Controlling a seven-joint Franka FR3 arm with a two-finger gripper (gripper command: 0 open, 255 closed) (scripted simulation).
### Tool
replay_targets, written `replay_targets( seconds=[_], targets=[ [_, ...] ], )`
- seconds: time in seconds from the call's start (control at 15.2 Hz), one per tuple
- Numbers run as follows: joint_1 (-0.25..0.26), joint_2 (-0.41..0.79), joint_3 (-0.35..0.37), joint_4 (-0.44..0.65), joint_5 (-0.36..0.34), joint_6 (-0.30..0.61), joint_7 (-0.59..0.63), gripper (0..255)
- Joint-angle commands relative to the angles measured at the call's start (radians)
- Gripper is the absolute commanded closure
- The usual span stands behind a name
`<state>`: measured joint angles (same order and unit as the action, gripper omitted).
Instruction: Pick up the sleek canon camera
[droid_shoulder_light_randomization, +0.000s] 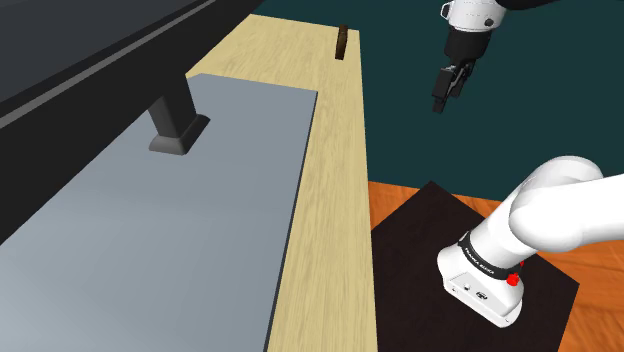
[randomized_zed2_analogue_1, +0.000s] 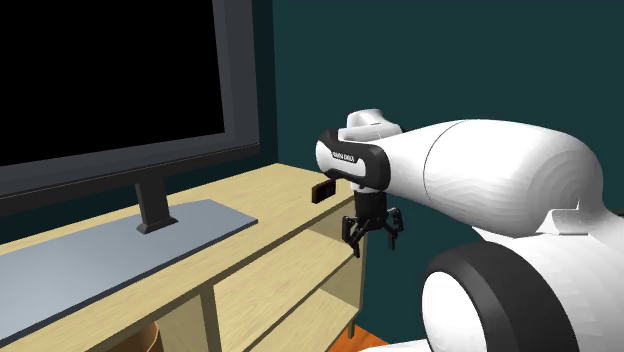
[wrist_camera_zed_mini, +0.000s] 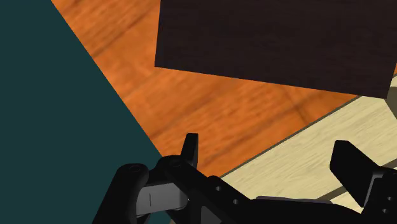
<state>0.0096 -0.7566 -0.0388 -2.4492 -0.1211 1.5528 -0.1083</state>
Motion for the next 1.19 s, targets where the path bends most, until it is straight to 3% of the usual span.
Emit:
replay_targets(
  seconds=[0.0,0.53,1.12],
  targets=[
    [0.000,0.000,0.000,0.000,0.000,0.000,0.000,0],
    [-0.036,0.272,0.105,0.252,0.114,0.040,0.331,0],
    [-0.077,0.589,0.163,0.626,0.152,0.026,0.677,0]
  ],
)
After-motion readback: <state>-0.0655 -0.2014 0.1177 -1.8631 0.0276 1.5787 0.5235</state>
